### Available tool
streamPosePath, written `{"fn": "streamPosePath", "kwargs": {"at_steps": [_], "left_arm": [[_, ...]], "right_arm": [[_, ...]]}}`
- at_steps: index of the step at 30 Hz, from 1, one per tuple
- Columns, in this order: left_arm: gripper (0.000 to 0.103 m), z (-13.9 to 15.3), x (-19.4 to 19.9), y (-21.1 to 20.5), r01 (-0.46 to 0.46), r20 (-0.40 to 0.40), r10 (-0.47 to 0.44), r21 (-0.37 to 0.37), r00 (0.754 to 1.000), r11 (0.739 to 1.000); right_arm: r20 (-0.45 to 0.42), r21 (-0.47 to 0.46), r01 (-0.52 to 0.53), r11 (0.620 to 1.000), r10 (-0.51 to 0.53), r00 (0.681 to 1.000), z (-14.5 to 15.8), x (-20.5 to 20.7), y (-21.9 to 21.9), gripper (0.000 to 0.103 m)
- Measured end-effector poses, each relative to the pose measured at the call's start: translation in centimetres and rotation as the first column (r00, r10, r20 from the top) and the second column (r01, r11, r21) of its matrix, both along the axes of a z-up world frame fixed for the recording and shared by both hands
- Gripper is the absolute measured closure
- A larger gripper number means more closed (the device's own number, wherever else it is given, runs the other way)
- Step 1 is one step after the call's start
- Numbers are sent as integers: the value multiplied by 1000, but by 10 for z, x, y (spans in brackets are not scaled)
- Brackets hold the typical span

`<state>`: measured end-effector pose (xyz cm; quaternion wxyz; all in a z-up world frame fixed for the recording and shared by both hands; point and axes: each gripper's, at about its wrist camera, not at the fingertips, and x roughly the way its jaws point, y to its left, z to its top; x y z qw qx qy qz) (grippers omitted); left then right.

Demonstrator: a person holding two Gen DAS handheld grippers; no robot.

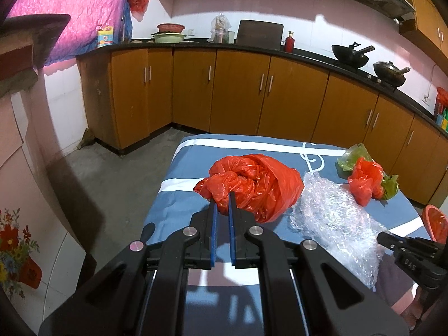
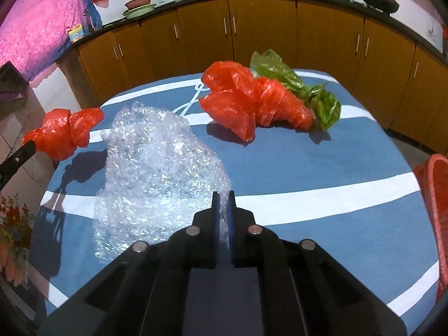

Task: Collect trash
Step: 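Grasp the red bag with the left tool while the right tool grasps the bubble wrap, then carry the bubble wrap and red bag to the wastebasket and open both tools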

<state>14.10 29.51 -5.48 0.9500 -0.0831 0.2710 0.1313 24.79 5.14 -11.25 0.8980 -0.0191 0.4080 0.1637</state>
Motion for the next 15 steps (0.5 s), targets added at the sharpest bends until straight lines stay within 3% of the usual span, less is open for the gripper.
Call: {"fn": "streamPosePath", "kwargs": {"at_steps": [9,15], "left_arm": [[96,4,-3,-14,16,4,-16,2,1000,1000],[96,11,-3,-32,50,13,-50,8,999,999]], "right_arm": [[134,-67,-42,997,51,990,26,-30,-15,97],[190,-70,-7,998,20,982,44,-41,-38,98]]}}
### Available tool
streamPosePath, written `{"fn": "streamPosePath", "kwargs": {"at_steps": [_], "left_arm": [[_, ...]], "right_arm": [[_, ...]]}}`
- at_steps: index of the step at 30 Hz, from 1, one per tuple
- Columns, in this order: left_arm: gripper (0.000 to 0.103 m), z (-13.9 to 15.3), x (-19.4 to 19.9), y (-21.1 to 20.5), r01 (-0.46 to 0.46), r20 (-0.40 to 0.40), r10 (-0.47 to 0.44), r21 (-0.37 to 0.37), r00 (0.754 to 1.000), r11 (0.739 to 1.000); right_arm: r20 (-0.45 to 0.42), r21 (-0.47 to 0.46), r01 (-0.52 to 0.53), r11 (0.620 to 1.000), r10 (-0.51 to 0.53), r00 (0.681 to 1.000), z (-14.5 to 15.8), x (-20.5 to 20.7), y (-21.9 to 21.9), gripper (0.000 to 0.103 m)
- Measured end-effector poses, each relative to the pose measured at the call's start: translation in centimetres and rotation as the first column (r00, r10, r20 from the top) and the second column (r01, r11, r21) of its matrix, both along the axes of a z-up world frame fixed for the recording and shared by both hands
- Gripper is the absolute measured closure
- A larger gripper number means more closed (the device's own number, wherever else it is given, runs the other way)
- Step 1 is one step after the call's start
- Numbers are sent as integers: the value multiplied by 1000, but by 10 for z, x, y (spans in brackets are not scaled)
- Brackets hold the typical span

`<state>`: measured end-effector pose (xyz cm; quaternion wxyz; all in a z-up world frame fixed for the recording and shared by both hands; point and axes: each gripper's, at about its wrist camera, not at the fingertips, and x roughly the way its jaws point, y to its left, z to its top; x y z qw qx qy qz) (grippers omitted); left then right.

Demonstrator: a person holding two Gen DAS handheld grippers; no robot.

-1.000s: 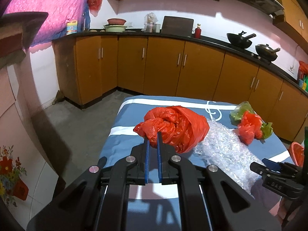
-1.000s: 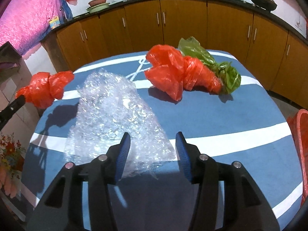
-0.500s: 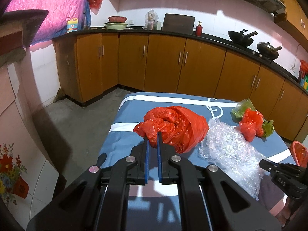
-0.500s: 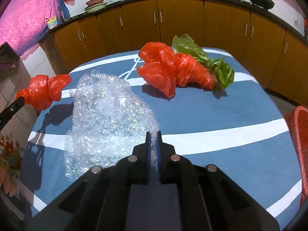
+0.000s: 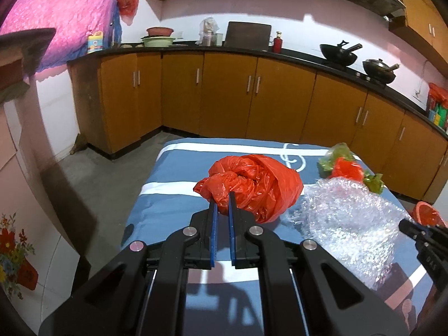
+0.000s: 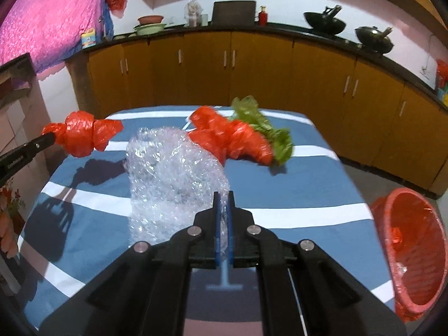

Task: Collect trash
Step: 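Carry the bubble wrap and red bag to the wastebasket and open both tools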

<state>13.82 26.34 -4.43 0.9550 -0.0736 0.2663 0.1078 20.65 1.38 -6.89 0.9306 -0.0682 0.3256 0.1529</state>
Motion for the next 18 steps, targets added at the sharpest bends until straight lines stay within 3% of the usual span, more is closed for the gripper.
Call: {"fn": "streamPosePath", "kwargs": {"at_steps": [9,18], "left_arm": [[96,8,5,-35,73,15,-73,-7,997,997],[96,16,13,-87,165,25,-164,-24,986,986]], "right_arm": [[75,6,93,996,-93,993,24,-14,-50,98],[79,25,232,972,-234,969,28,-12,-112,98]]}}
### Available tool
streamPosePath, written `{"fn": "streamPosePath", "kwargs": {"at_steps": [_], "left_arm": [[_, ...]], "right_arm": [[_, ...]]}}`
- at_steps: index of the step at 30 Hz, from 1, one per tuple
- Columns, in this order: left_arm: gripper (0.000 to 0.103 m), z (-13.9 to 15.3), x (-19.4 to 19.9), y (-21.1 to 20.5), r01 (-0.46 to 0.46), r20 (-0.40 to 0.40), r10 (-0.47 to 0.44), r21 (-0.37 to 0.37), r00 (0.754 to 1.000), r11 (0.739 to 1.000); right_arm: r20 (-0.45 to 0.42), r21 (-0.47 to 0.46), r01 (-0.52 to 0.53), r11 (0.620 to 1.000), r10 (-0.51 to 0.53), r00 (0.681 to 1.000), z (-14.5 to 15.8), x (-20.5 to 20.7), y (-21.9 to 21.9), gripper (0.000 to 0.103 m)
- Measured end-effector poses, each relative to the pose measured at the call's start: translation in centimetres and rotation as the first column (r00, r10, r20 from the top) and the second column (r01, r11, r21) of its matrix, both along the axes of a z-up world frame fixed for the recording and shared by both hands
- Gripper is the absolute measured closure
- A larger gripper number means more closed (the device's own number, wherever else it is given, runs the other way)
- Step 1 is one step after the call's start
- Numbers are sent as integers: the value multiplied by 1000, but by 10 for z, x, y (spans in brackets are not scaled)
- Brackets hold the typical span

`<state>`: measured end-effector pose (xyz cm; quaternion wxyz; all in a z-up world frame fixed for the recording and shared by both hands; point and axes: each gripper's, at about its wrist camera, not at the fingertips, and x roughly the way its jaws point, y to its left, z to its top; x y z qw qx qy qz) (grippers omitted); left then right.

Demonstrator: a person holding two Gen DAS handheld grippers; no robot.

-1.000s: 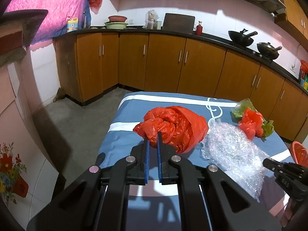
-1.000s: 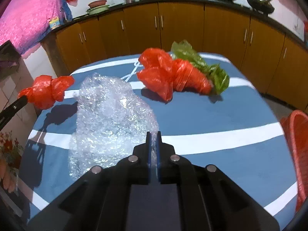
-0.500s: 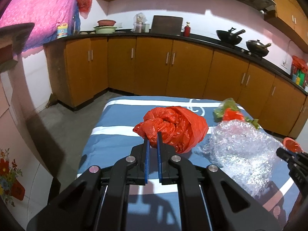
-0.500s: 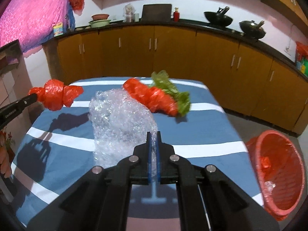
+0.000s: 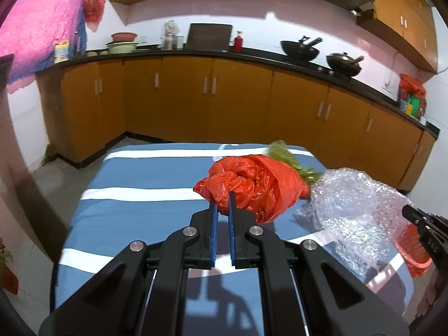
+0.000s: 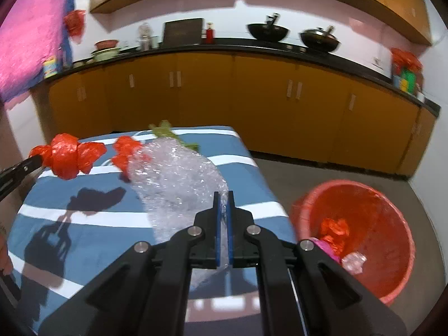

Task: Collect trash
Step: 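Carry the bubble wrap and red bag to the wastebasket and open both tools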

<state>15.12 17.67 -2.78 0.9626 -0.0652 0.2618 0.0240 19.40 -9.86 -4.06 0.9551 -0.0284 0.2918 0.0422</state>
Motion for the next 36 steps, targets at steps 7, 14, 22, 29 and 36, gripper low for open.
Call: {"fn": "streamPosePath", "kwargs": {"at_steps": [7,14,22,29,36], "left_arm": [[96,5,9,-42,77,5,-77,-4,997,997],[96,8,21,-83,152,1,-152,0,988,988],[96,6,29,-131,232,-10,-232,7,973,973],[96,4,37,-173,295,-18,-295,8,955,955],[96,-1,41,-213,359,-27,-359,3,933,933]], "right_arm": [[-11,37,123,992,-122,992,-2,2,-52,98],[-12,48,212,976,-211,977,-3,1,-91,98],[-16,57,313,948,-313,950,-7,-5,-140,98],[-22,55,392,918,-392,920,-14,-11,-177,98],[-28,50,436,898,-436,900,-20,-13,-205,98]]}}
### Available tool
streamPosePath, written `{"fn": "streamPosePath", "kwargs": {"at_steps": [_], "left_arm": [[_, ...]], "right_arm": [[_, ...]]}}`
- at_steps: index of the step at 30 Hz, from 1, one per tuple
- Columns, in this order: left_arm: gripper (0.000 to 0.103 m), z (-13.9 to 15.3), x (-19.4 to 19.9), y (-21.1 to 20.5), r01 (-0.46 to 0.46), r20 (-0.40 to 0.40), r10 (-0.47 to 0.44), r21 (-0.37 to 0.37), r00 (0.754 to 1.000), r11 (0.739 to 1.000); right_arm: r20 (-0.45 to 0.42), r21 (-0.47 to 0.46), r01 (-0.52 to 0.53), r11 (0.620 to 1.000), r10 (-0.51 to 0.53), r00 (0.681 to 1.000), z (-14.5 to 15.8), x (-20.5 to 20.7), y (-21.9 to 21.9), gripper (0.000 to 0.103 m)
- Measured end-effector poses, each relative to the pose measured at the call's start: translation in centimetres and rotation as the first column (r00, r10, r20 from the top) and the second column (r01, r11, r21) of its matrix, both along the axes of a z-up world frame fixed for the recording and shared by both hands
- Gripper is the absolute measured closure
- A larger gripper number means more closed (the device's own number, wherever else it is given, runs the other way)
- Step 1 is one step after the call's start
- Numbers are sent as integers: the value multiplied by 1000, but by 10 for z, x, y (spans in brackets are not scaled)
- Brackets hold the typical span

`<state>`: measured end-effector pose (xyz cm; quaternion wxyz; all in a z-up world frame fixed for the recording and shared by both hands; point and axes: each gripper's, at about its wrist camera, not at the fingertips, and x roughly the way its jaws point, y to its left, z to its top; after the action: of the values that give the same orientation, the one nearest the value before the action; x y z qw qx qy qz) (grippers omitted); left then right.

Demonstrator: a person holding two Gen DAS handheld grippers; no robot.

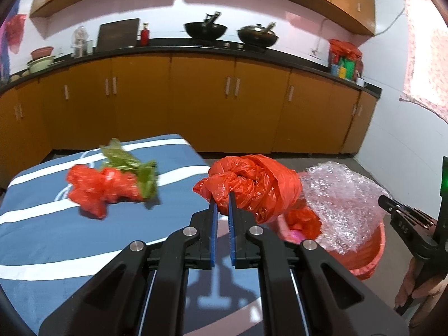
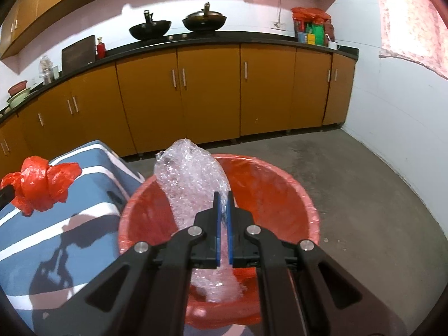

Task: Collect trash
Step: 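Carry the bubble wrap and red bag to the wastebasket and open both tools, then move both tools away from the wastebasket back over the table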

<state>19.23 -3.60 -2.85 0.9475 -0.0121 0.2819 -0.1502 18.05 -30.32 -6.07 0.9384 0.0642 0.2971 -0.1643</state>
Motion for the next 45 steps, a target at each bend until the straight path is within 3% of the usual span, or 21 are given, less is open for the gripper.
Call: {"fn": "streamPosePath", "kwargs": {"at_steps": [13,26,28,32,45], "left_arm": [[96,-16,10,-74,114,-34,-114,11,993,993],[96,-32,21,-109,181,-89,-179,5,980,984],[94,-33,22,-110,190,-99,-190,-5,977,982],[71,-36,20,-109,194,-104,-193,-4,976,981],[70,-36,25,-73,98,-112,-98,-6,989,995]], "right_arm": [[-3,12,68,998,-68,998,-5,-5,-38,98],[-2,34,87,996,-87,996,-7,-1,-53,96],[-4,48,86,995,-86,996,-8,-2,-57,94],[-8,42,92,995,-91,996,-11,-4,-59,85],[-13,30,74,997,-74,997,-11,-5,-44,80]]}}
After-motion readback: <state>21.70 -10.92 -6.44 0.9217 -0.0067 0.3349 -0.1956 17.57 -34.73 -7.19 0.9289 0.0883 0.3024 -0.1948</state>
